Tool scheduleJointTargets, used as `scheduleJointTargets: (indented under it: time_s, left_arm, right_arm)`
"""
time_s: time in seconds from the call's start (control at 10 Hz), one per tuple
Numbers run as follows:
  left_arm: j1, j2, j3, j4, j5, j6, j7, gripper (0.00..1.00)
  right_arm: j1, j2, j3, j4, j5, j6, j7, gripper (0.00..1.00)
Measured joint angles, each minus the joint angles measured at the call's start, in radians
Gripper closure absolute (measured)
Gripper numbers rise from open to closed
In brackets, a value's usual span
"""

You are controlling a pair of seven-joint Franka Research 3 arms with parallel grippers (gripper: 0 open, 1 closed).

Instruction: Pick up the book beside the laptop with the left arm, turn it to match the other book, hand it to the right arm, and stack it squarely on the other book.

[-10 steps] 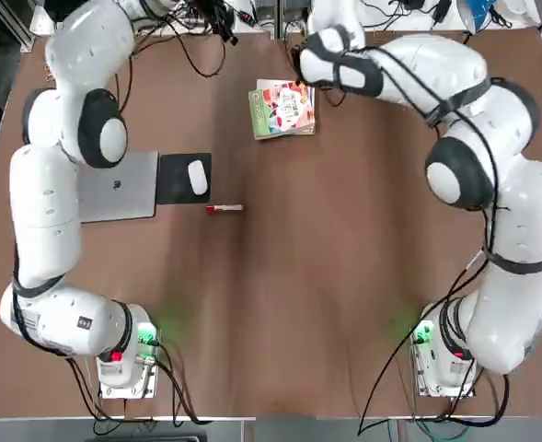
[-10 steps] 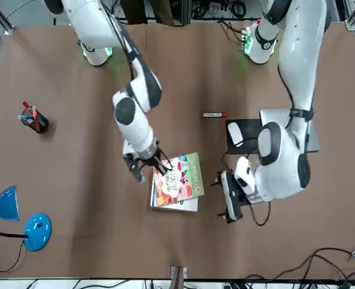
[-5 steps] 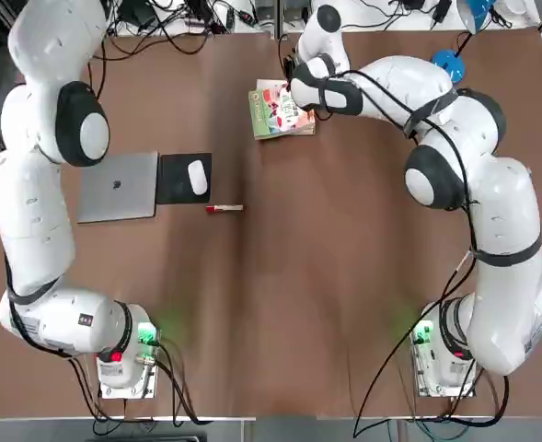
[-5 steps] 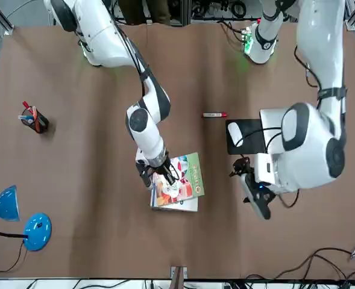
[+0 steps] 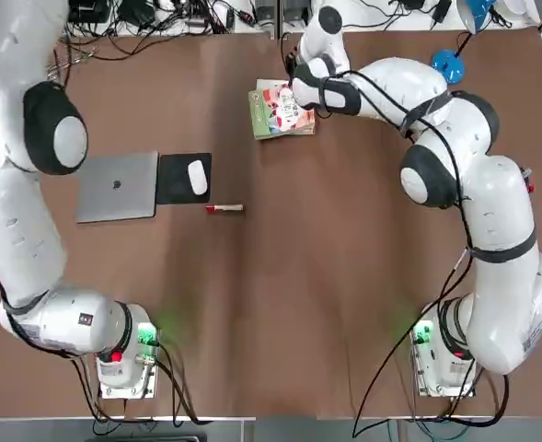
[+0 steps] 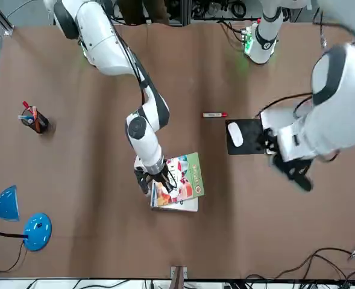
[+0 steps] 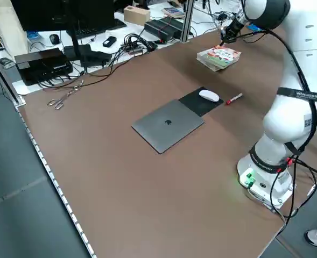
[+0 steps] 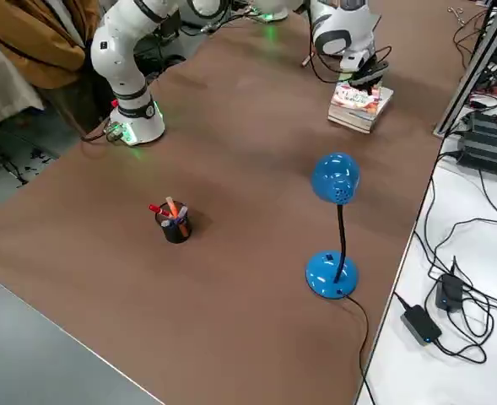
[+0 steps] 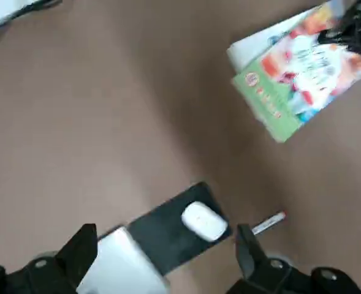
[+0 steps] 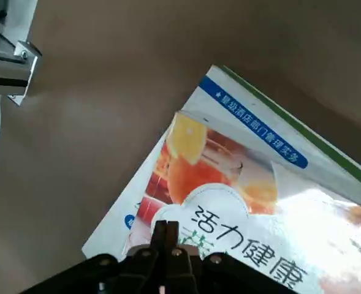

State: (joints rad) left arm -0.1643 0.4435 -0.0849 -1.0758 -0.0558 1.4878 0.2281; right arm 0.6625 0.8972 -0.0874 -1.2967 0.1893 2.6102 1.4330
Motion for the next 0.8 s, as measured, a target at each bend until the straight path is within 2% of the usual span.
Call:
scheduleJointTargets:
  time_s: [0.2, 0.4, 0.5, 0.7, 0.8]
  left_arm:
    - [0.015, -0.080, 0.000, -0.026, 0.044, -0.036, -0.067, 0.00]
    - [0.026, -0.134, 0.000, -0.108, 0.045, -0.026, -0.190, 0.00]
    - [0.034, -0.166, -0.001, -0.174, 0.045, 0.010, -0.238, 0.00]
    - [0.097, -0.284, -0.001, -0.351, 0.027, 0.097, -0.269, 0.00]
    - [0.128, -0.335, -0.001, -0.412, 0.015, 0.104, -0.269, 0.00]
  right_arm:
    - [-0.001, 0.039, -0.001, 0.011, 0.000, 0.048, 0.000, 0.98]
    - [-0.001, 0.058, -0.003, 0.025, 0.000, 0.061, 0.000, 0.98]
    - [-0.002, 0.059, -0.003, 0.026, 0.000, 0.061, 0.000, 0.98]
    - [-0.006, 0.062, -0.003, 0.030, 0.000, 0.061, 0.000, 0.98]
    - [-0.011, 0.063, -0.003, 0.032, 0.000, 0.061, 0.002, 0.99]
